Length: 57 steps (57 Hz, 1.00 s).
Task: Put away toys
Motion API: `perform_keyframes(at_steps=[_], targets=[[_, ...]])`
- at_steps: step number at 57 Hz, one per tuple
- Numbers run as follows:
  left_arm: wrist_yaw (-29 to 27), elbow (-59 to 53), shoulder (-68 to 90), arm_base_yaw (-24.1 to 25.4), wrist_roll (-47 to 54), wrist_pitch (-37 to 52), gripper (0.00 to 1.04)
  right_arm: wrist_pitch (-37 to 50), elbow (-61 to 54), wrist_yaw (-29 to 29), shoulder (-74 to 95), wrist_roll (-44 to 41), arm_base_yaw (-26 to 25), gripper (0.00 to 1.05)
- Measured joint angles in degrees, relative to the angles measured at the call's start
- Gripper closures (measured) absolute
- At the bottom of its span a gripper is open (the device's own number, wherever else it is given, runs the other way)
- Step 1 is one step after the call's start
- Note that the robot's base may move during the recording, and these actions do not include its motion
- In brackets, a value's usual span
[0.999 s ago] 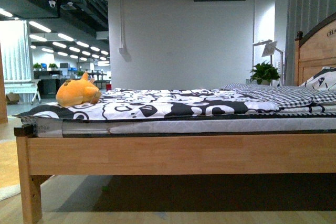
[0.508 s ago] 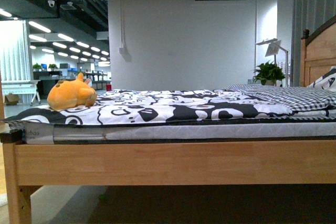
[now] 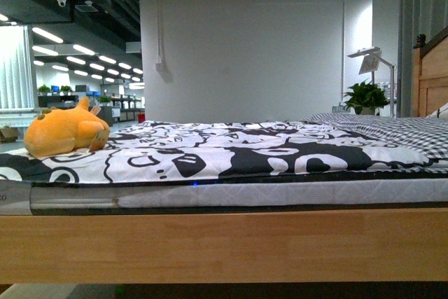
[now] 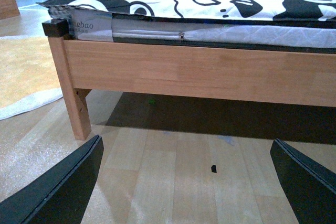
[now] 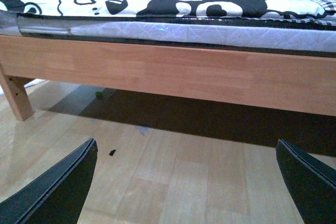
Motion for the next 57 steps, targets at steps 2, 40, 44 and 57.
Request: perform_keyframes(at_steps=[2, 40, 44, 57], targets=[[0.0, 0.0, 0.0, 0.0, 0.0, 0.0, 0.06, 0.0, 0.0, 0.0, 0.0, 0.0, 0.0, 0.0], [0.2, 0.0, 0.0, 0.0, 0.0, 0.0, 0.06, 0.0, 0.0, 0.2, 0.0, 0.0, 0.0, 0.0], [0.1, 0.0, 0.0, 0.0, 0.0, 0.0, 0.06, 0.0, 0.0, 0.2, 0.0, 0.0, 0.0, 0.0], [0.1, 0.0, 0.0, 0.0, 0.0, 0.0, 0.06, 0.0, 0.0, 0.2, 0.0, 0.0, 0.0, 0.0]])
